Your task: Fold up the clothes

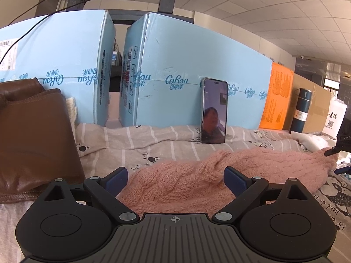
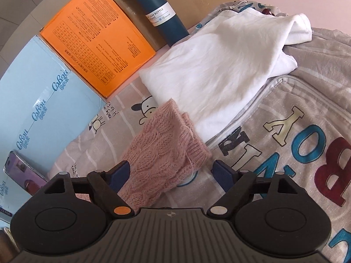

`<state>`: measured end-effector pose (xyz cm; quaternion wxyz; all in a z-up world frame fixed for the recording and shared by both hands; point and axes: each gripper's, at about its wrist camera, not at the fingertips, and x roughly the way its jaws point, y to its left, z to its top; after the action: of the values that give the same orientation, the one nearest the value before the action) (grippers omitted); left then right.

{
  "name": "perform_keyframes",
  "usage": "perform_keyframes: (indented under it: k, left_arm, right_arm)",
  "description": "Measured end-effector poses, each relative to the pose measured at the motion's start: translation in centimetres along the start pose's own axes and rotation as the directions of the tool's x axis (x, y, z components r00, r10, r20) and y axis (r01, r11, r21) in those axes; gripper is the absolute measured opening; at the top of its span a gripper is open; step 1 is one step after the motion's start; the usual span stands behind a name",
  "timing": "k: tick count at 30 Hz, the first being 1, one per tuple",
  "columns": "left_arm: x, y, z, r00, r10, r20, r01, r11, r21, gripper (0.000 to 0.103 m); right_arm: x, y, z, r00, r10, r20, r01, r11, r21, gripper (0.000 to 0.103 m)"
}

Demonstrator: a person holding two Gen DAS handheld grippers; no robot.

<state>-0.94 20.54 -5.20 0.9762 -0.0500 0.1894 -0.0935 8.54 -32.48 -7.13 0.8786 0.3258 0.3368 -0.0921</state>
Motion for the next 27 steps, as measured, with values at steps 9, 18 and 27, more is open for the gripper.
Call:
perform_keyframes:
  k: [9, 18, 27]
  left_arm:
    - [0.0, 0.0, -0.1, 1.000, -0.015, -0.005, 0.015, 1.000, -0.008, 0.096]
    - [-0.2, 0.1, -0.1, 1.000, -0.017, 0.011, 0.017, 1.000, -0.014, 0.096]
    - [-0.3, 0.0, -0.1, 1.000, -0.016, 0.022, 0.016, 1.000, -0.009, 0.096]
  right_arm:
    - [1.5, 4.3, -2.0, 0.993, 0.099, -0.067, -0.109, 0.979, -0.174, 0.014]
    - [-2.5, 3.9, -1.6, 0.985, 0.108, 0.135, -0.082, 0.979, -0.186, 0.010]
    - [-3.0, 5.6, -3.1, 0.941, -0.009, 0.340, 0.157, 0.899, -0.409, 0.010]
